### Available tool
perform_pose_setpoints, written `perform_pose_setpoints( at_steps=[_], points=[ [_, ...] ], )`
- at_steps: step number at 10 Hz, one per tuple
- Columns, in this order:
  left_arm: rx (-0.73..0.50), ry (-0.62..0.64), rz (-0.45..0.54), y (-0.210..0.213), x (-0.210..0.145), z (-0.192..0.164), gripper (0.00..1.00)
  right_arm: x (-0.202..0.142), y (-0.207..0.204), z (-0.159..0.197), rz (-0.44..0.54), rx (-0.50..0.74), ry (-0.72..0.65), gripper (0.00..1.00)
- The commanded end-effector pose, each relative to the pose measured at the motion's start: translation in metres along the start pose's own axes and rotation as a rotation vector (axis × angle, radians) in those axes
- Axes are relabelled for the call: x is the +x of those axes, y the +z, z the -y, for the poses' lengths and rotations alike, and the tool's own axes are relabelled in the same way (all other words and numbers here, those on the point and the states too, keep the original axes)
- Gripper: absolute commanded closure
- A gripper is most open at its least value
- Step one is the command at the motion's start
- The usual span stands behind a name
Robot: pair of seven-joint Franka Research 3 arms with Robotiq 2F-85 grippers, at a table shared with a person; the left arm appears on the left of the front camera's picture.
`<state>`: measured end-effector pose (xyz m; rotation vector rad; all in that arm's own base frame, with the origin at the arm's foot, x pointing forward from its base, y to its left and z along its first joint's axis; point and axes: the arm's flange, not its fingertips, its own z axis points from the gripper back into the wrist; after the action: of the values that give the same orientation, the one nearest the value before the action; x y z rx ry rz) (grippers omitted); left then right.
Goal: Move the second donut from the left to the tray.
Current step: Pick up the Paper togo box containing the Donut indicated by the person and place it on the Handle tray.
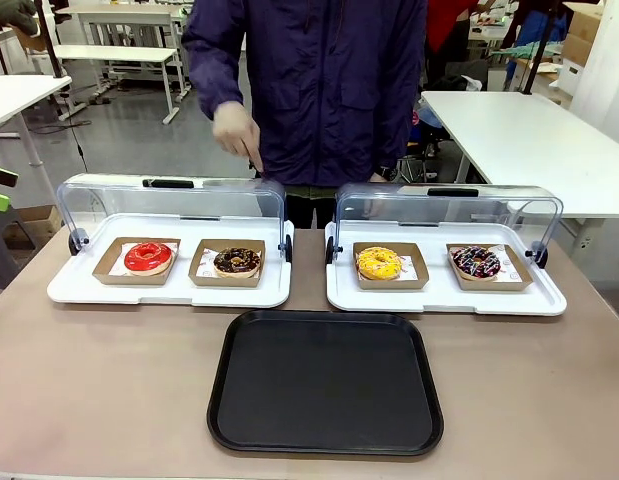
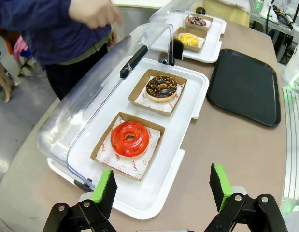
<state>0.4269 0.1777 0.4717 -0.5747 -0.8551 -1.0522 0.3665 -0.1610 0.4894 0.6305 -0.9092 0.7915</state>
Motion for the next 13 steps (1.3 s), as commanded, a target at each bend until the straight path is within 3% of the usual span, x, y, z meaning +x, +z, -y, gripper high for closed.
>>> perform_pose_setpoints(
  at_steps=[1,13],
  points=[
    [-0.003,-0.004,0.016,0.0003,0.0004,0.0001,0.00,0.0023,-0.0004,0.0038,0.028,-0.001,0.026,0.00],
    [-0.003,-0.004,0.016,0.0003,0.0004,0.0001,0.00,0.0023,-0.0004,0.0038,0.028,-0.001,0.026,0.00]
  ],
)
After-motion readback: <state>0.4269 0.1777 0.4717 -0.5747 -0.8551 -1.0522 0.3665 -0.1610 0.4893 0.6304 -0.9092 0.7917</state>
